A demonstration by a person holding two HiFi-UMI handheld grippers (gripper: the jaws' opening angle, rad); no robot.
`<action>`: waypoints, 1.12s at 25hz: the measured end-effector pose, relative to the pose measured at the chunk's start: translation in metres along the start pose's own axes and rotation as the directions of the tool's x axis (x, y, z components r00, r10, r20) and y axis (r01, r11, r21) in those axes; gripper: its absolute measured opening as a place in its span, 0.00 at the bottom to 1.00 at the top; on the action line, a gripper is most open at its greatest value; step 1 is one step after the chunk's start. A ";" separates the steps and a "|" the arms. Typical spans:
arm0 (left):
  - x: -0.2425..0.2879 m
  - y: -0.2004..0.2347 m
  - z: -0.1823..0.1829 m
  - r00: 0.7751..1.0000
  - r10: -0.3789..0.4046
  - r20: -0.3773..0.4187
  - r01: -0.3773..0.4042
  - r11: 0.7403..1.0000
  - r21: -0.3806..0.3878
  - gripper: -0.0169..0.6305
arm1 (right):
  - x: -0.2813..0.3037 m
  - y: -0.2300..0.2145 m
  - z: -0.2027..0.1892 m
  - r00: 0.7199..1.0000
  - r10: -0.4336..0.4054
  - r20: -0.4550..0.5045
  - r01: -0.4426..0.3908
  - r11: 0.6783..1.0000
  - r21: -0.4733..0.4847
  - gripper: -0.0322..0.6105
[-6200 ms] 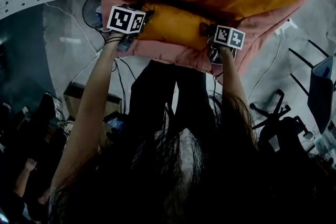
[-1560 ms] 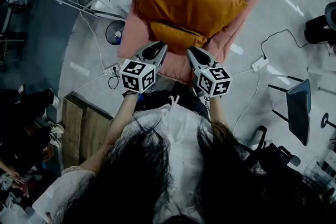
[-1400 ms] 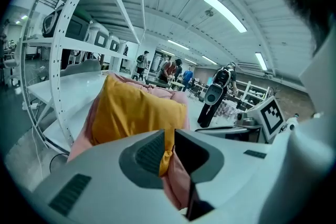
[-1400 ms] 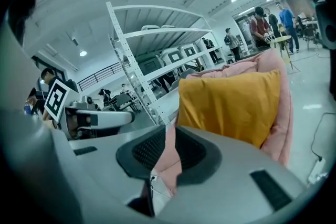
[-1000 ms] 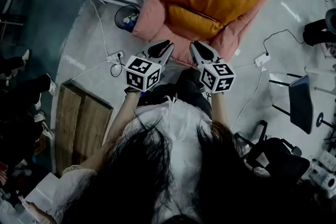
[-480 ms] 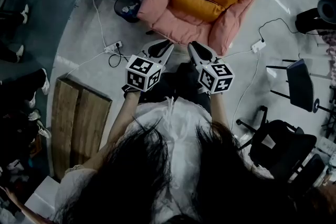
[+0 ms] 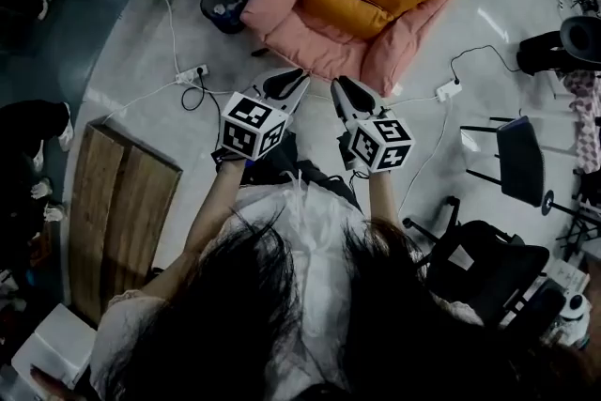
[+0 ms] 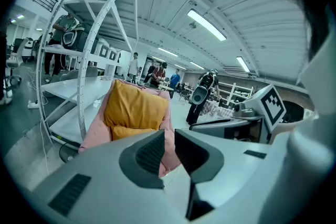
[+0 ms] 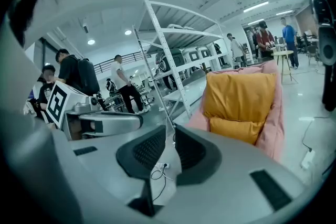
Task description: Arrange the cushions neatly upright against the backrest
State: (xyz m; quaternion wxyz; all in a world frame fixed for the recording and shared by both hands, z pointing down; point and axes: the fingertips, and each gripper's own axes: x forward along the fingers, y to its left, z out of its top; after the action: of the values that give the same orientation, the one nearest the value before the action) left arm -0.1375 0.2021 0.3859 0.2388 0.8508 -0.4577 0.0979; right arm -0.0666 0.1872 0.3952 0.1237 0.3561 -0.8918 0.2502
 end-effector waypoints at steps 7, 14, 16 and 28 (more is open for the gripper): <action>-0.001 -0.049 -0.012 1.000 0.017 0.001 -0.017 1.000 0.018 0.13 | -0.047 0.001 -0.027 0.999 0.028 -0.015 -0.028 0.999 -0.015 0.16; -0.008 -0.110 -0.037 1.000 0.019 -0.015 -0.018 0.999 0.048 0.13 | -0.100 0.006 -0.051 0.999 0.054 -0.008 -0.054 0.998 -0.034 0.16; -0.010 -0.123 -0.043 1.000 0.022 -0.015 -0.022 0.998 0.052 0.13 | -0.112 0.007 -0.055 0.998 0.061 -0.002 -0.061 0.997 -0.040 0.16; -0.027 -0.164 -0.068 0.999 0.049 -0.008 -0.049 0.998 0.043 0.13 | -0.154 0.019 -0.074 0.995 0.099 0.011 -0.098 0.993 -0.073 0.14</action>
State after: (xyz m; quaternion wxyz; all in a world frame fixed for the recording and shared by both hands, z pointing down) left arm -0.0142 0.3322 0.3823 0.2200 0.8439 -0.4750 0.1173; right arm 0.0334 0.3272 0.3893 0.1175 0.3087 -0.9176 0.2211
